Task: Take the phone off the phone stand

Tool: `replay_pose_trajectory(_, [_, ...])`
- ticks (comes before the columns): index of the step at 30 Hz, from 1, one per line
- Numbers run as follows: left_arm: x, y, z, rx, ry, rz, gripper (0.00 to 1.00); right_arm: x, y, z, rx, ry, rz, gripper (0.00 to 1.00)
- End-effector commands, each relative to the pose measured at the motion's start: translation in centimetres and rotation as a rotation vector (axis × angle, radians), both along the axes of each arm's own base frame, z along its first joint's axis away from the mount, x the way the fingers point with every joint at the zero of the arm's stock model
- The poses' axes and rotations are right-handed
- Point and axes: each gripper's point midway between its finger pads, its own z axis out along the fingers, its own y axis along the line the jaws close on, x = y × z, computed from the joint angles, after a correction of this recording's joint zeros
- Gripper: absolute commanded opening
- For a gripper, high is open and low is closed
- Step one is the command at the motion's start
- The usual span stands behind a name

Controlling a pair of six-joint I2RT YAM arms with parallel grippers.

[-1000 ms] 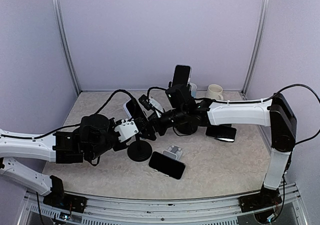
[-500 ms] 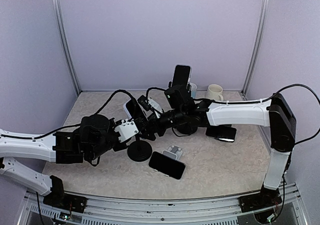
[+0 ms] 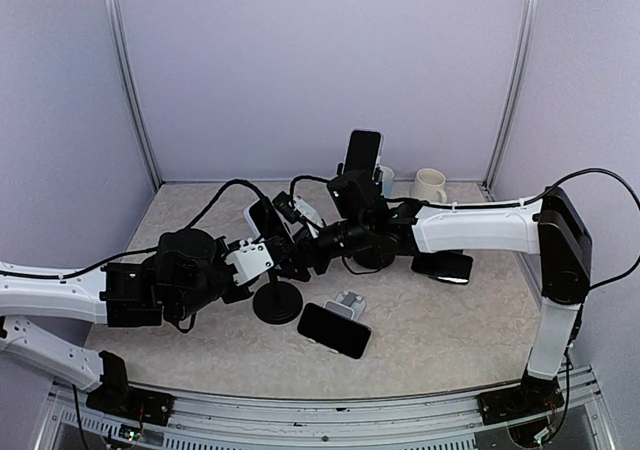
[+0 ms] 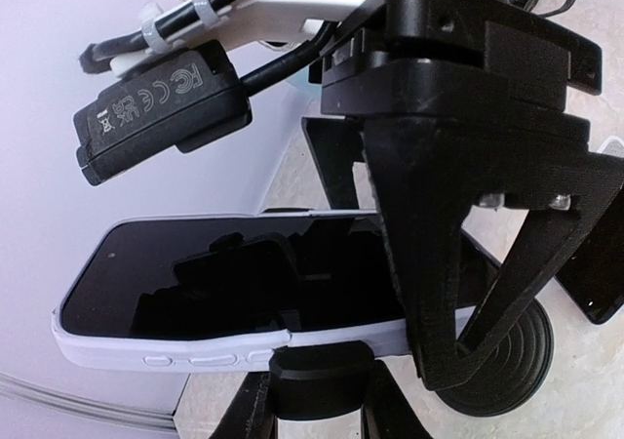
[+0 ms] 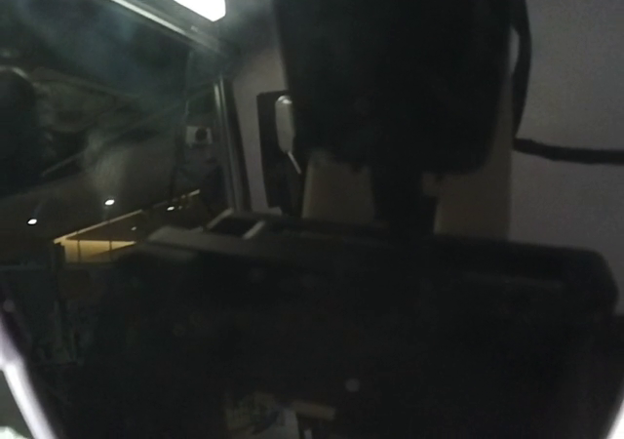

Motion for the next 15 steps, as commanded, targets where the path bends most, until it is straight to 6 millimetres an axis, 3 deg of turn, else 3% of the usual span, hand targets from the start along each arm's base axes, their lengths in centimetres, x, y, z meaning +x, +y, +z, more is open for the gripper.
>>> replay_pose_trajectory(1, [-0.9, -0.3, 2.3, -0.063, -0.002, -0.032, 0.0, 3.2, -2.0, -0.7, -0.017, 0.019, -0.13, 0.37])
replay_pose_trajectory(15, [-2.3, 0.8, 1.1, -0.026, 0.028, -0.042, 0.0, 6.0, -3.8, -1.6, -0.038, 0.063, -0.251, 0.15])
